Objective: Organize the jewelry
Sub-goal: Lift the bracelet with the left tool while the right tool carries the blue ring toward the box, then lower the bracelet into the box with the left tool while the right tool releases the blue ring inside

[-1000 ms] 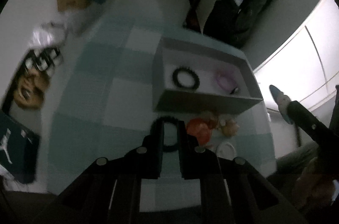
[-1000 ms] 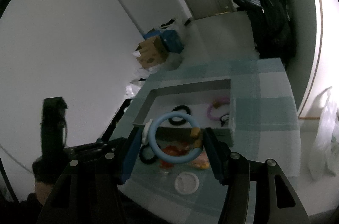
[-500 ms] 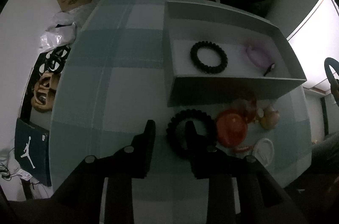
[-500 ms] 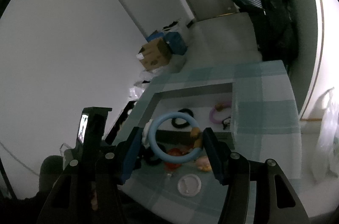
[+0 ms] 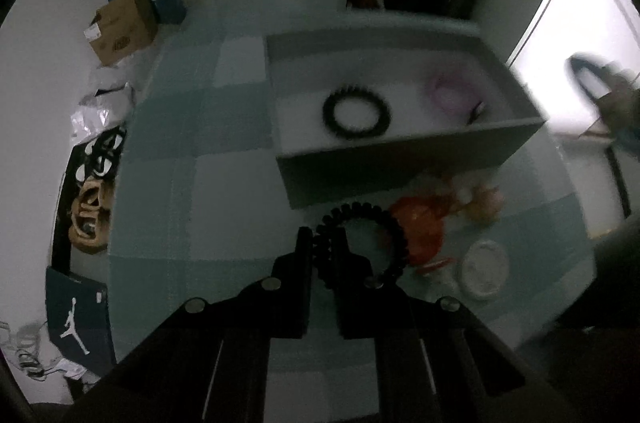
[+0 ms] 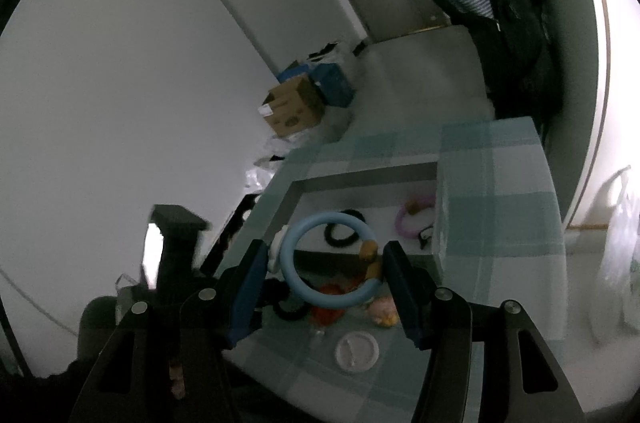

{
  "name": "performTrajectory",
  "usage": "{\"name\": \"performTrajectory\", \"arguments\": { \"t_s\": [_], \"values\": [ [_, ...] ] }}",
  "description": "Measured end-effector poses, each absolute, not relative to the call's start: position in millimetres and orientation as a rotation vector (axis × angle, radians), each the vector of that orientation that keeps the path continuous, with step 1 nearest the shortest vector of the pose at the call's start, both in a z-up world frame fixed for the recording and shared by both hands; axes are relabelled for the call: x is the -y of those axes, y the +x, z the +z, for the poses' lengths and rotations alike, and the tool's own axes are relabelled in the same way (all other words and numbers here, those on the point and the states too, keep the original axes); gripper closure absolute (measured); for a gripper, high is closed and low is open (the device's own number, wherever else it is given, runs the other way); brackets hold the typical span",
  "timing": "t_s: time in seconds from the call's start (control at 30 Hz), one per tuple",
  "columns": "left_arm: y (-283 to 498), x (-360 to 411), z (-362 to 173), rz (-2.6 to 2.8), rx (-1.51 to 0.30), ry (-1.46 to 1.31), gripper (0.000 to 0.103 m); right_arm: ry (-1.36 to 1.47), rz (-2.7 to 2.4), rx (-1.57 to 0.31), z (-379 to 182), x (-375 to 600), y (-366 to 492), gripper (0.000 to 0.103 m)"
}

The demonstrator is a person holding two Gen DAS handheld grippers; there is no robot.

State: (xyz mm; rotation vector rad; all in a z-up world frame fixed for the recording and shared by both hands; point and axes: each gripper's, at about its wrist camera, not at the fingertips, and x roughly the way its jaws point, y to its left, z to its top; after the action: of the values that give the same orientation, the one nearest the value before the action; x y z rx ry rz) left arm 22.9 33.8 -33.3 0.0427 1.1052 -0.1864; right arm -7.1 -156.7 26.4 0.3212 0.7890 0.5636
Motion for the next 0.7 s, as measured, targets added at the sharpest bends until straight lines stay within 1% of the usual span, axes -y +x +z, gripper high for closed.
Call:
{"name": "performTrajectory", "arguments": {
  "t_s": [0.17,0.37,0.7],
  "values": [
    [8.8,-41.8,2.9,-0.217,-0.996,-0.041,0.098,0.307,0.567,-0.793,27.9,151.0,-3.8,0.044],
    [13.7,-39.0,32.2,-0.262,-0.901,-0.063,0.098,0.297,0.567,-0.776,36.5,143.8,5.2,0.044],
    [38.2,-27.5,36.6,-0.301,-0.874,-0.058,0.098,0.315,0.538,-0.778,42.7,139.1,39.0,0.044]
  ]
}}
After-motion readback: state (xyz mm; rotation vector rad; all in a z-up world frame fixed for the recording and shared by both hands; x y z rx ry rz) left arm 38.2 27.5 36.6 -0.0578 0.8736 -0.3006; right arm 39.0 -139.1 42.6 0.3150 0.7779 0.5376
